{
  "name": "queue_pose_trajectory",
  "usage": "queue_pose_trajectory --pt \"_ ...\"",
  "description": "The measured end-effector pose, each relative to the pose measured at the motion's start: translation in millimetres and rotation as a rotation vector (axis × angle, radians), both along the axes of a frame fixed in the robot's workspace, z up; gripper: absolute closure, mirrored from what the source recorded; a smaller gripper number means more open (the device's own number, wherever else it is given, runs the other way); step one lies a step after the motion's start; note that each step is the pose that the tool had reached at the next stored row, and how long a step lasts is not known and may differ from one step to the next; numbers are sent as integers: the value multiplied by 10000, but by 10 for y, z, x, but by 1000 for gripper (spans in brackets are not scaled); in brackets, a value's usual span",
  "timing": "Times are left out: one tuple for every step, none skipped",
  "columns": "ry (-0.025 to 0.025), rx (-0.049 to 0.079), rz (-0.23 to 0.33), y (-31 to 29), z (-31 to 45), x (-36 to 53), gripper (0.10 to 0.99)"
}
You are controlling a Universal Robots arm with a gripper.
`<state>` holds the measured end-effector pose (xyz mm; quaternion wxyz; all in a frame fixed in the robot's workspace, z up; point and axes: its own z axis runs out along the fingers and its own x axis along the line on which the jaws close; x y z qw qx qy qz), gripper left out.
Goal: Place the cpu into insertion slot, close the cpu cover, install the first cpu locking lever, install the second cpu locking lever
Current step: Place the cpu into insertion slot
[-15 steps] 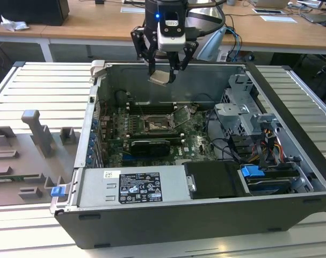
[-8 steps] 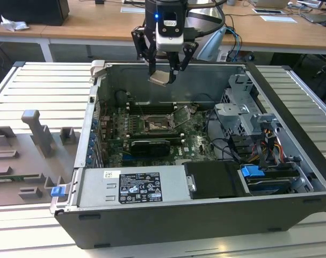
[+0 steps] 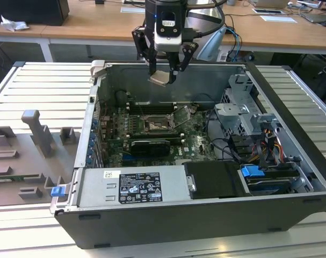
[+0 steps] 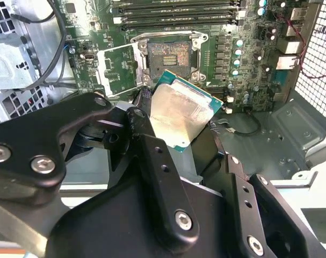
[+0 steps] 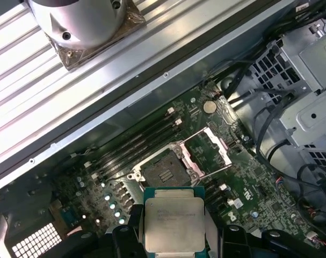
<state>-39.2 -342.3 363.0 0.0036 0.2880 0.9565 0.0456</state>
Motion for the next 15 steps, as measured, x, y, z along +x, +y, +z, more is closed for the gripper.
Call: queue_pose_trajectory --pt "0 0 -39 0 0 0 545" --pt "0 0 -85 0 -1 0 545" --pt "1 0 -126 0 -2 0 545" --pt "1 0 -176 0 -2 0 545" --pt "1 0 -220 0 -3 0 545" --pt "1 0 -279 0 -4 0 545" --pt "1 0 -341 0 -5 0 545" --pt "0 0 -451 0 -8 0 545" --pt "1 0 -540 0 -10 0 545" --pt "1 0 -594 0 -11 0 545" --pt "1 0 -656 0 -13 0 545" --pt "0 0 -751 0 -15 0 545" --pt "1 0 -817 0 -17 0 545" --pt "0 0 -883 0 -18 0 545" --pt "0 0 -940 0 -19 0 545"
